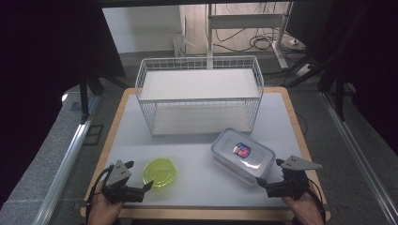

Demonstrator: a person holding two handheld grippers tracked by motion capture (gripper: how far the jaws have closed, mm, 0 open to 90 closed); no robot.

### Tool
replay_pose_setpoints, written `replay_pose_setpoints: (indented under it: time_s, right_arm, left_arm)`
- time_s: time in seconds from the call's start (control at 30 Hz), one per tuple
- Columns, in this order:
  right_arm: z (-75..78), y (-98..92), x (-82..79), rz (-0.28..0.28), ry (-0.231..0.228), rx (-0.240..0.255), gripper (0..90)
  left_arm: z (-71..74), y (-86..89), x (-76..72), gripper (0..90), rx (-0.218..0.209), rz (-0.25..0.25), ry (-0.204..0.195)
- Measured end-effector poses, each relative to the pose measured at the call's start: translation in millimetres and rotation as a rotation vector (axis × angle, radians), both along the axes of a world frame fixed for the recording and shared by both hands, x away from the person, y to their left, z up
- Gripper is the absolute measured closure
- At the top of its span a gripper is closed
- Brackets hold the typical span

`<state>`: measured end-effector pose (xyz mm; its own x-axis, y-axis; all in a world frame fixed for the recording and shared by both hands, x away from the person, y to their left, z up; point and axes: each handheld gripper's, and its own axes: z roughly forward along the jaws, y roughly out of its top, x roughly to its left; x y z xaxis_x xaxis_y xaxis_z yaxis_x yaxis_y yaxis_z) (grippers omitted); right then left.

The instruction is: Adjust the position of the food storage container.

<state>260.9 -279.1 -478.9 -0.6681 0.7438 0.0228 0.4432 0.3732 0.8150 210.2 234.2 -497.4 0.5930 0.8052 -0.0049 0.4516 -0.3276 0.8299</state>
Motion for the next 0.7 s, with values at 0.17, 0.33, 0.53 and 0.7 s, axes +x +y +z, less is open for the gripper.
replay_pose_setpoints:
  time_s: [0.17, 0.33, 0.53, 0.7]
  right_arm:
    - [1.9, 0.6, 0.1, 0.003, -0.007, -0.012, 0.0]
    - [1.2, 0.4, 0.9, -0.003, 0.009, -0.004, 0.0]
    - [0.7, -1.1, 1.5, -0.014, 0.013, 0.011, 0.0]
    - [1.4, -0.7, 1.0, -0.018, 0.005, 0.013, 0.0]
  left_arm:
    - [-3.3, 5.3, 1.1, 3.7, -0.035, 0.026, 0.012]
    - [-4.0, 3.2, 1.3, 2.8, -0.018, 0.027, 0.016]
    - [-3.1, 4.7, 1.9, 1.9, -0.035, 0.034, 0.04]
    - [-1.1, 4.2, 1.6, 1.0, -0.047, 0.022, 0.053]
